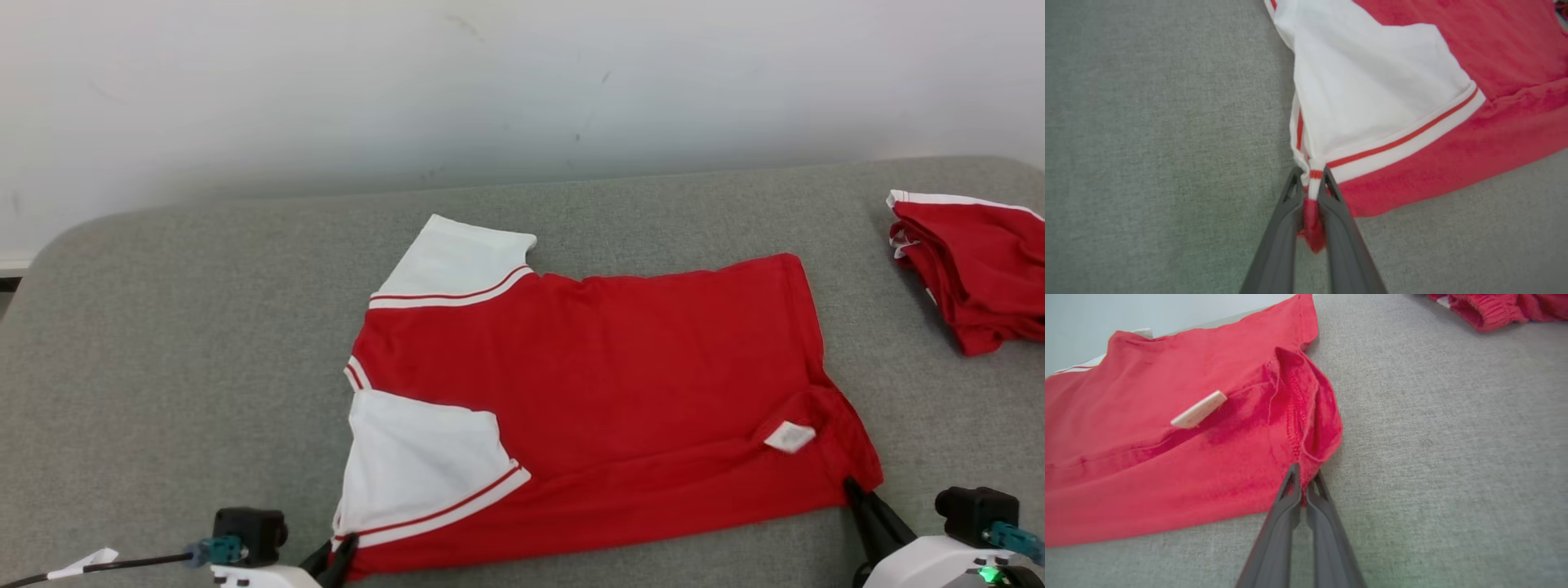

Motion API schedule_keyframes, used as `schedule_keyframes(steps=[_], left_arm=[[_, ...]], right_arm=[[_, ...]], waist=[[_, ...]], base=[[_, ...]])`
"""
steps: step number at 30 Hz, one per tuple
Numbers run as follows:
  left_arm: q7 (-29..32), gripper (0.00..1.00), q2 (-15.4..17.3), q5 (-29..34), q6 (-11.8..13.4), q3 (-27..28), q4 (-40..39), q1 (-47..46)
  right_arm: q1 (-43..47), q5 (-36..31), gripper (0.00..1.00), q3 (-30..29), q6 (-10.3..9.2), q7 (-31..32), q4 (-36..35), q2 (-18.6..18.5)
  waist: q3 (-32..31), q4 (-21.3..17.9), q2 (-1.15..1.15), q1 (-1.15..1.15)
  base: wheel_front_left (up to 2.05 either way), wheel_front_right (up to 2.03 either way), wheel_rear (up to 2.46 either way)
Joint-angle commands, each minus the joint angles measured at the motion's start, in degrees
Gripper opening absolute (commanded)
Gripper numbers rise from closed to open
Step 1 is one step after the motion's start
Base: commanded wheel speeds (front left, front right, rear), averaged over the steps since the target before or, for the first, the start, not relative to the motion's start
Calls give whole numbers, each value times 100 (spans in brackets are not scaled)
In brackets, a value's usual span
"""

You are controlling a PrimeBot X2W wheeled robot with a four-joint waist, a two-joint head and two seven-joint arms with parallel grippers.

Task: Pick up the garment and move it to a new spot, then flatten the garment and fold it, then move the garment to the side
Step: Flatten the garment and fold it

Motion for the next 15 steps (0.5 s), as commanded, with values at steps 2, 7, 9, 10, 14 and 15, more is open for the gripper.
schedule_keyframes(steps=[2,7,9,10,14,15], left_arm=[[92,0,148,-44,34,-6,-117,87],[446,0,438,-89,166,-42,-496,207],[531,0,513,-100,212,-51,-587,250],[608,0,594,-124,254,-45,-672,287],[835,0,812,-179,424,-37,-1036,507],[892,0,865,-207,475,-41,-1136,580]], right_arm=[[114,136,0,-63,-17,0,-100,-124],[461,431,0,-106,-18,294,-584,-341],[550,493,0,-124,-18,387,-712,-398],[649,559,0,-149,-18,496,-854,-456],[1083,676,0,-303,-21,979,-1419,-686],[1200,663,0,-352,-21,1116,-1555,-739]], waist=[[-62,17,0,0],[-161,34,0,0],[-174,34,0,0],[-182,31,0,0],[-207,-3,0,0],[-204,-14,0,0]], base=[[0,0,0],[0,0,0],[0,0,0],[0,0,0],[0,0,0],[0,0,0]])
